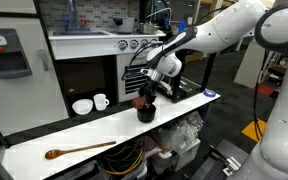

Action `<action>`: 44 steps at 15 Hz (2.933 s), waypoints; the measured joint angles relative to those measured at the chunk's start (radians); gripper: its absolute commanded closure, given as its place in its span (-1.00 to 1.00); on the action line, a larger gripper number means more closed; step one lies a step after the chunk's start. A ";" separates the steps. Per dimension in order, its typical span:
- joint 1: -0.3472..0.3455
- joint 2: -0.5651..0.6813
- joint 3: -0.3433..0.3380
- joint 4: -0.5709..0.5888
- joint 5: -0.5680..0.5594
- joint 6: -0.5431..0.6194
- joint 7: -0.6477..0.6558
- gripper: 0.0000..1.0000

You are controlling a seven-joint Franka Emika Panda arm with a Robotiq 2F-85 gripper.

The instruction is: Pick up the pink cup and pour it's content into the black bowl

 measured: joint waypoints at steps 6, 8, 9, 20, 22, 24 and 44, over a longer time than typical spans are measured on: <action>0.000 -0.002 -0.028 -0.010 0.039 0.000 -0.060 0.05; 0.000 -0.002 -0.035 -0.011 0.049 0.000 -0.075 0.05; 0.000 -0.002 -0.038 -0.012 0.053 0.000 -0.083 0.05; 0.000 -0.002 -0.051 -0.012 0.082 -0.002 -0.145 0.05; 0.000 -0.002 -0.051 -0.012 0.087 -0.002 -0.154 0.05; 0.000 -0.002 -0.051 -0.012 0.095 -0.002 -0.164 0.05; 0.000 -0.002 -0.064 -0.026 0.200 -0.017 -0.285 0.05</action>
